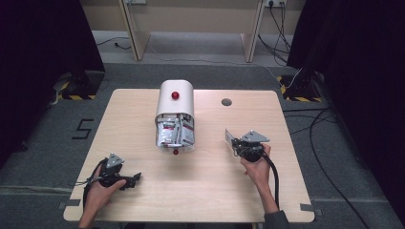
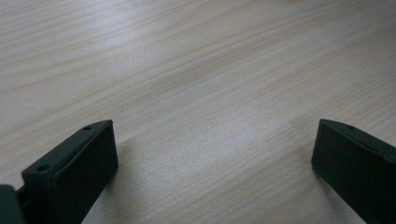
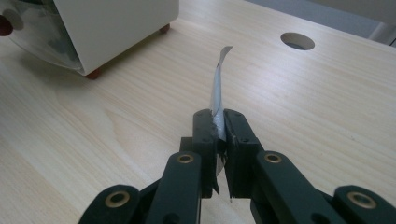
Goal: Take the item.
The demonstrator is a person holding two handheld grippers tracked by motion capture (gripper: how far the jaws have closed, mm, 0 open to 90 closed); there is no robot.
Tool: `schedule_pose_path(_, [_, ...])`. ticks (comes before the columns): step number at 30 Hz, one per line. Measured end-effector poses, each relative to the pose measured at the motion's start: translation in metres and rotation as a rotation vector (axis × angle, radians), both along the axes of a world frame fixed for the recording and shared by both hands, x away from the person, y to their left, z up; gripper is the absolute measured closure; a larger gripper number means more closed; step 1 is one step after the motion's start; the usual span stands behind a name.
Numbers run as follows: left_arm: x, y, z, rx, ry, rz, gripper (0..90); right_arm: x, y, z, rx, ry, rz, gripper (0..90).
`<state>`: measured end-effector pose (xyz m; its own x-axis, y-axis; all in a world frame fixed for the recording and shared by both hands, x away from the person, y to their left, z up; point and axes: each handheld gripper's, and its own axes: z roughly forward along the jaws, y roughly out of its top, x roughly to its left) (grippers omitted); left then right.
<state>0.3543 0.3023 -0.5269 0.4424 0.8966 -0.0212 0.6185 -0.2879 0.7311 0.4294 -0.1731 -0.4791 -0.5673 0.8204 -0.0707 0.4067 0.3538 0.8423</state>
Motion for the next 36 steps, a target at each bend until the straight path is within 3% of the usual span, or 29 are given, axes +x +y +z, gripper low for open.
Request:
schedule_pose_path(17, [0.0,0.0,0.0,0.0,0.0,0.0,0.0,0.005,-0.006,-0.008,-0.006,0.035,-0.03,79.3])
schedule_pose_path(36, [0.0,0.0,0.0,0.0,0.0,0.0,0.0,0.008,-0.012,-0.012,-0.062,0.053,-0.1,68.9])
